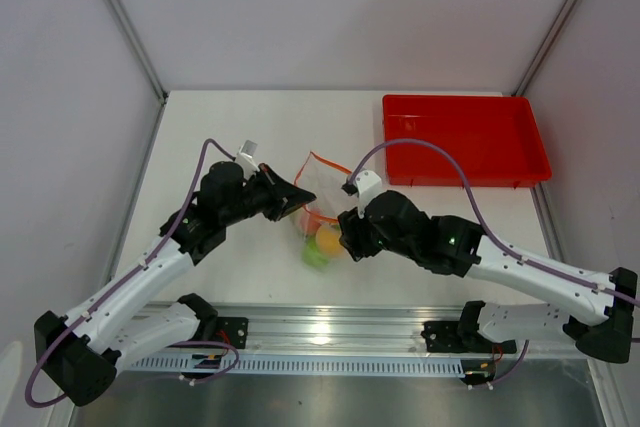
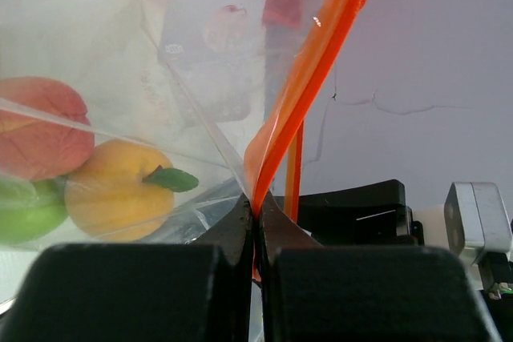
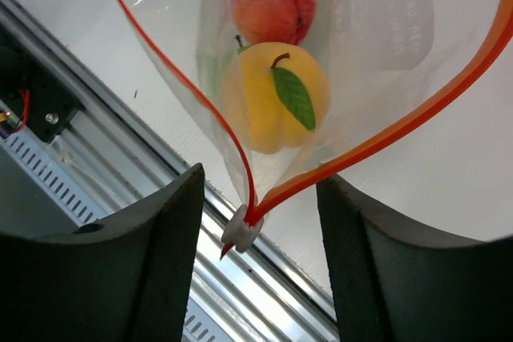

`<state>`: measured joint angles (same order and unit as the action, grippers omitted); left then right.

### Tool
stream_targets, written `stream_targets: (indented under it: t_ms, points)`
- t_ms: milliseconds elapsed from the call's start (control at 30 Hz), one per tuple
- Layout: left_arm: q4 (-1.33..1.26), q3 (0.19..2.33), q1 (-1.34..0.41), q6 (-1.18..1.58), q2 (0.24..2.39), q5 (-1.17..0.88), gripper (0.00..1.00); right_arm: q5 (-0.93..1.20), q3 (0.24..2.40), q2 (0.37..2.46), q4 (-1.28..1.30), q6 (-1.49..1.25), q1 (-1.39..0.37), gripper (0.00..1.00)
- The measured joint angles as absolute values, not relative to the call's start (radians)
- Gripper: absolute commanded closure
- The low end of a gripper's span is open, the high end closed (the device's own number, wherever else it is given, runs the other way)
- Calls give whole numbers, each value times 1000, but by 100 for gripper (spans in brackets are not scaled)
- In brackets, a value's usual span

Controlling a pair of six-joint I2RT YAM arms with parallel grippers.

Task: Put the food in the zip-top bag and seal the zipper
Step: Zip the zipper food storage bag at the center of the board.

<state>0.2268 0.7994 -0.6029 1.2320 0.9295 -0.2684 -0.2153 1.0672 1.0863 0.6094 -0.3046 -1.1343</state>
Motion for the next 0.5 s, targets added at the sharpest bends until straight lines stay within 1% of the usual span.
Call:
stream_targets:
  t_ms: [33,167,267,300,367,400,433,500]
  points:
    - [225,799,-603,1232,929,-269,99,-234,1069,1097,607,-303,-1137,48]
    - [215,796,-603,1233,929,-270,99,-282,1072,1108,607,-302,-1140,53]
    - [205,787,-603,1234,930,-273,100,-305,1092,1121,606,-292,-1140,63]
    - [204,785,-603,1234,931,-274,100,-309,1101,1127,605,-290,-1140,72]
    - [204,779,-603,1235,933,-273,100,-315,1120,1142,602,-276,-1140,83]
    - [203,778,-603,1235,933,-273,99,-316,1130,1151,602,-270,-1140,97]
    - [203,778,-603,1234,934,-273,100,-318,1138,1159,602,-263,-1141,100]
    - [203,778,-603,1229,933,-272,99,-321,1154,1172,609,-248,-1141,100]
